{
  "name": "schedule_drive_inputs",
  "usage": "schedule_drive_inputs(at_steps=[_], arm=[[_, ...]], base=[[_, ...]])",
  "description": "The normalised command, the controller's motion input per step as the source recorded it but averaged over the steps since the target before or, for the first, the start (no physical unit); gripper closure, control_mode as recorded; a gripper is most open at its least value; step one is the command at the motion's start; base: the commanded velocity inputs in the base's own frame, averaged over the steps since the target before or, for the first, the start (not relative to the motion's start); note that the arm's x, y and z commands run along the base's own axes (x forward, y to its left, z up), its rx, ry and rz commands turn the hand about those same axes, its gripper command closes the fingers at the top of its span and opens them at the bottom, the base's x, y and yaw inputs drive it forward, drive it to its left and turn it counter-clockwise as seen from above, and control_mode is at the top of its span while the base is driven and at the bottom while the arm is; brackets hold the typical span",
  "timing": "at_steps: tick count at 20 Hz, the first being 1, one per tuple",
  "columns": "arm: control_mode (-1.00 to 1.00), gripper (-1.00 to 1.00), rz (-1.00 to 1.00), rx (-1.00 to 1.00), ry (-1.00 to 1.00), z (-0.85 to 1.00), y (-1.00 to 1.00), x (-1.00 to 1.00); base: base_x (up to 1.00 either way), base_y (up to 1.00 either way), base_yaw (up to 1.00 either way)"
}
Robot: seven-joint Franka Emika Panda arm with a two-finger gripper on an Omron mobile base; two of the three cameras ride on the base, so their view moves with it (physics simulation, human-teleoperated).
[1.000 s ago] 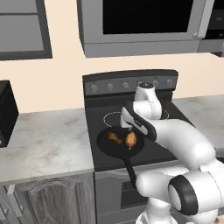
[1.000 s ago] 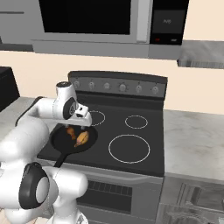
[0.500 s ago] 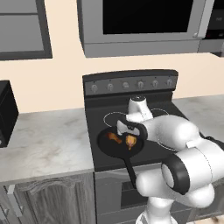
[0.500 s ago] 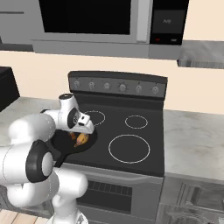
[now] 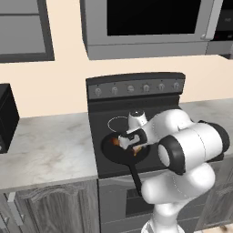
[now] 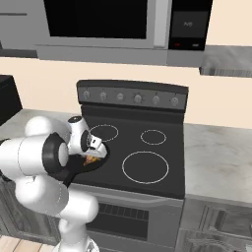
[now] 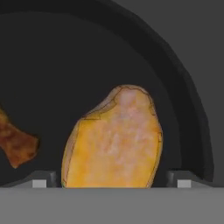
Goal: Take the chicken drumsticks from the pan and place one on each plate on the dining counter.
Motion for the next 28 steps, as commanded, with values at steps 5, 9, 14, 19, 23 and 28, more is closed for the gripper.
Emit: schedule_drive_inputs(at_steps=[5, 9, 14, 19, 23, 28], arm=[[-1.00, -1.00, -0.06, -0.02, 0.00, -0.51, 0.00, 0.20], [-1.00, 1.00, -0.06, -0.02, 0.00, -0.44, 0.00, 0.08], [-1.00, 1.00, -0.15, 0.07, -0.08, 0.03, -0.05, -0.36], [-1.00, 1.00, -0.26, 0.18, -0.15, 0.84, -0.08, -0.69], [-1.00, 1.00, -0.20, 0.17, -0.21, 1.00, -0.06, -0.62], [-1.00, 1.00, -0.22, 0.15, -0.21, 1.00, 0.00, -0.55]], base=[[0.00, 0.00, 0.00], [0.00, 0.00, 0.00], [0.00, 0.00, 0.00], [0.00, 0.00, 0.00], [0.00, 0.00, 0.00], [0.00, 0.00, 0.00]])
